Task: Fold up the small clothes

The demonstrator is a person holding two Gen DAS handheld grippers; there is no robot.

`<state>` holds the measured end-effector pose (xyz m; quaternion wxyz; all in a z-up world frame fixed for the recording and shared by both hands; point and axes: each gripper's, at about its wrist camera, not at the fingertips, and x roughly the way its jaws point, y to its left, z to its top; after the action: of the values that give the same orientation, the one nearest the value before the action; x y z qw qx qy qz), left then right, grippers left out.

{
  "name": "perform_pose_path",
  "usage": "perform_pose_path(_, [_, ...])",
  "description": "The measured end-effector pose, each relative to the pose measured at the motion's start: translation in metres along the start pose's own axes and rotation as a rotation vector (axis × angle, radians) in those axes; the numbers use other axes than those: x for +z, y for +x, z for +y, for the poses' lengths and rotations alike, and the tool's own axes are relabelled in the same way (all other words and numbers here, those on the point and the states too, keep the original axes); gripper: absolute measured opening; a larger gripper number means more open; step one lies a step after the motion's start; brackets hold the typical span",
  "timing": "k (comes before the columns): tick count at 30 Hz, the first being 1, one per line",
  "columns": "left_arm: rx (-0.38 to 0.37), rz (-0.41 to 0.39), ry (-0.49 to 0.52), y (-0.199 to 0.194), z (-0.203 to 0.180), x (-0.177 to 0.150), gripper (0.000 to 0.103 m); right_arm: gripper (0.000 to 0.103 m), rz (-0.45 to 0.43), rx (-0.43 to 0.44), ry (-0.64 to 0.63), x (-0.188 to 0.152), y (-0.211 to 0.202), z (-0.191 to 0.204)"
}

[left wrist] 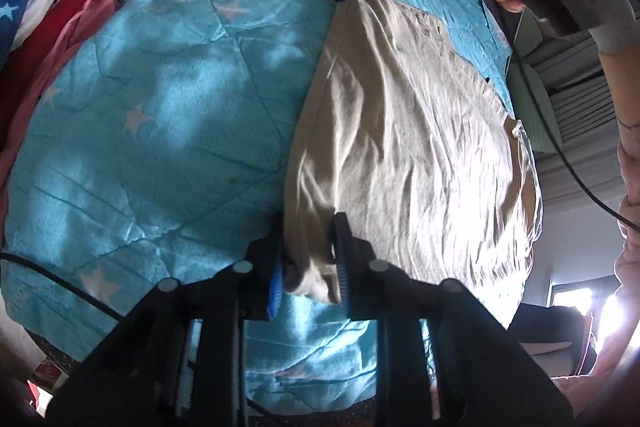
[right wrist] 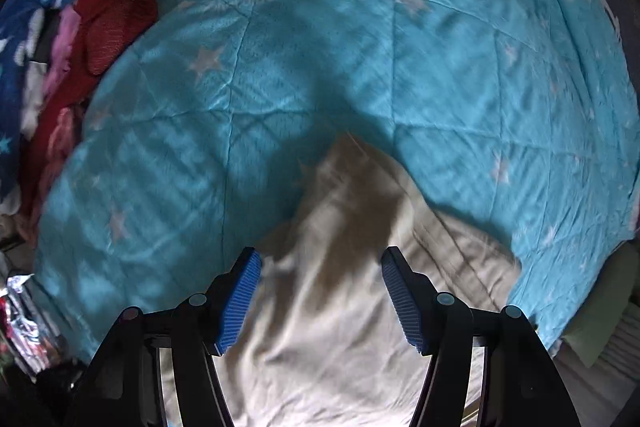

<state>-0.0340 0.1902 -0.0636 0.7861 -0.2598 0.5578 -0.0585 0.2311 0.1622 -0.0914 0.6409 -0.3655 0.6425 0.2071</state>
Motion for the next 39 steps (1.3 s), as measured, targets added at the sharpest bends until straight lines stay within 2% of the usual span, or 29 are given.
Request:
perform_pose_path(4, [-0.01,-0.007,0.013,0.0,-0.002,-0.001,0.013,0.066,0.05,-0.088,0.022,0.016,0.022,0.005])
perform_pose_path(7, [-0.006,-0.019,0.034,-0.002,-0.007,0.0,0.011,0.065,0.053,-0.055,0.043,0.017,0.026,-0.002])
perform_pose_path(9, [-0.004,-0.027,0.035,-0.002,-0.009,0.001,0.01,0.043,0.032,-0.024,0.056,0.015,0.026,-0.007])
perform_pose_path(10, [-0.006,-0.036,0.022,-0.004,-0.007,0.002,0.01,0.034,0.025,-0.022,0.058,0.013,0.025,-0.012])
perform_pose_path(11, [-0.011,-0.042,0.011,-0.006,-0.006,0.002,0.009,0.021,0.01,-0.036,0.066,0.011,0.024,-0.016])
perform_pose_path(14, [-0.023,-0.073,-0.001,-0.016,-0.008,0.002,0.009,0.009,-0.031,0.0,0.081,0.0,0.013,-0.029])
perform_pose_path(18, [-0.013,-0.115,0.056,-0.031,-0.03,0.0,0.009,0.008,-0.087,0.058,0.114,-0.017,-0.006,-0.053])
perform_pose_path(22, [-0.069,-0.142,0.123,-0.051,-0.059,-0.001,0.009,0.008,-0.145,0.113,0.148,-0.041,-0.026,-0.077])
perform_pose_path(28, [-0.155,-0.148,0.289,-0.065,-0.139,-0.005,0.009,0.008,-0.225,0.173,0.21,-0.084,-0.059,-0.115])
perform_pose_path(33, [-0.199,-0.132,0.397,-0.051,-0.202,-0.007,0.009,0.008,-0.284,0.205,0.286,-0.137,-0.079,-0.157])
perform_pose_path(39, [-0.262,-0.02,0.538,-0.007,-0.286,-0.025,0.009,0.008,-0.353,0.256,0.397,-0.214,-0.075,-0.22])
